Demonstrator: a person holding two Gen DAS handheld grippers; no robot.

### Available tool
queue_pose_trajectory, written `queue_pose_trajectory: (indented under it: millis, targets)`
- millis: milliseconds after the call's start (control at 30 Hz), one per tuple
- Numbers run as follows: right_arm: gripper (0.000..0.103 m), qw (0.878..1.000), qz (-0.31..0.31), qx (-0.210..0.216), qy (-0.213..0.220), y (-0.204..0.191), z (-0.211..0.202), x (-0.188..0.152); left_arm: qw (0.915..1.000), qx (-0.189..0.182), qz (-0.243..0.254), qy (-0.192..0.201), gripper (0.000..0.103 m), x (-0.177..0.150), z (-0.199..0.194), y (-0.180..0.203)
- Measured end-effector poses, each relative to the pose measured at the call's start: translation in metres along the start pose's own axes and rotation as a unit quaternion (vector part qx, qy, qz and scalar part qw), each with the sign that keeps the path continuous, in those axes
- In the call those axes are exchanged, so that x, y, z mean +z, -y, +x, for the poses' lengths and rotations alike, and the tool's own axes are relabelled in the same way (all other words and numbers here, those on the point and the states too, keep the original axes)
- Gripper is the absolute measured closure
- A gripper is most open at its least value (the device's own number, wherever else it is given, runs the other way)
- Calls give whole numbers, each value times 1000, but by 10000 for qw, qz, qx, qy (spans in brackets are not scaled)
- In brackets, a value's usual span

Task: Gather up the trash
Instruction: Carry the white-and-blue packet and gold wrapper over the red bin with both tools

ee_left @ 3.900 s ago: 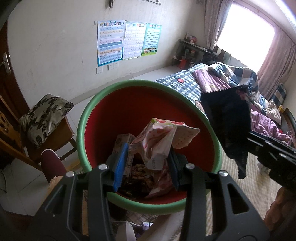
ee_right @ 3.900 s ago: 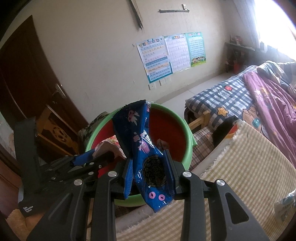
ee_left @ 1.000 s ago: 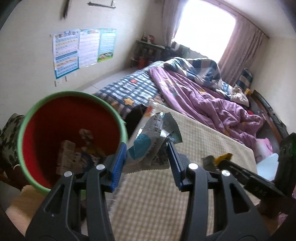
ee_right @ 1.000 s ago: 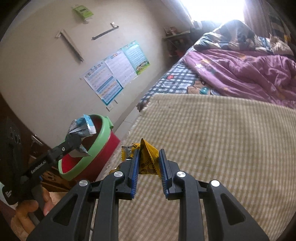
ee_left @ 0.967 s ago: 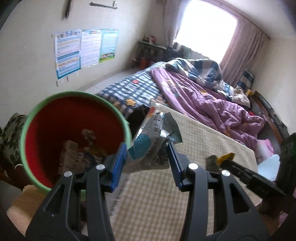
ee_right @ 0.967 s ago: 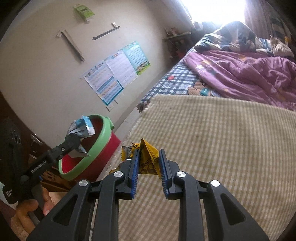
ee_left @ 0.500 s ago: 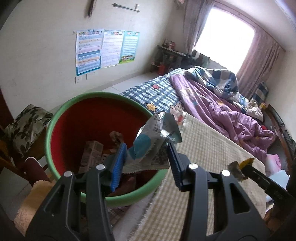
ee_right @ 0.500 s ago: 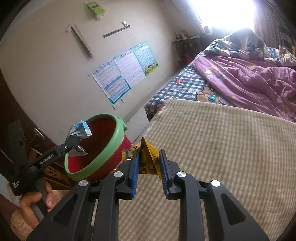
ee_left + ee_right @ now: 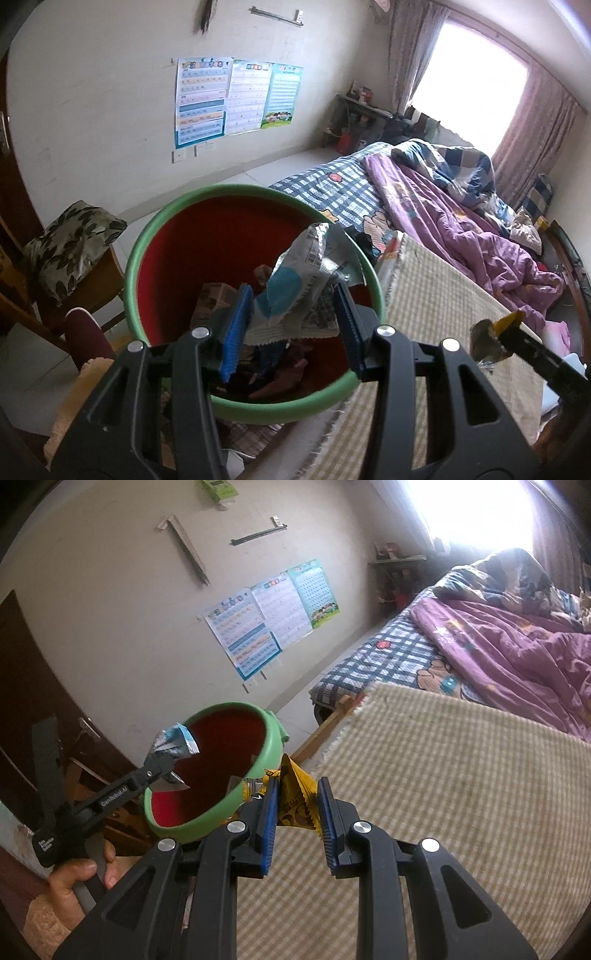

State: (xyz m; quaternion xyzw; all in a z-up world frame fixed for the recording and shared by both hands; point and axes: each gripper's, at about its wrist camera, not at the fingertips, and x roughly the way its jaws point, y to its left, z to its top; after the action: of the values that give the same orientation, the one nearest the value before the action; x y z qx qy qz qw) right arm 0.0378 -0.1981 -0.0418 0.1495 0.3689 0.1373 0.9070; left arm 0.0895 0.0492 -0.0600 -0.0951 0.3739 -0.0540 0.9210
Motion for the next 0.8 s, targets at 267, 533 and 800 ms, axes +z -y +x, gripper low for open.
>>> queue_pose_trajectory:
  millis: [267,533,800]
  targets:
    - [81,9995,-312,76,54,-18,11,17,9999,72,-74,-50,59,1,5,-9]
    - [81,9981,-592,182,3,-37,33,30,9998,123,-110,-52,59,0,6,-10]
    - [81,9970,-706,265,-159,-45,55,34,9996,191,-177,-53,59,0,6,-14]
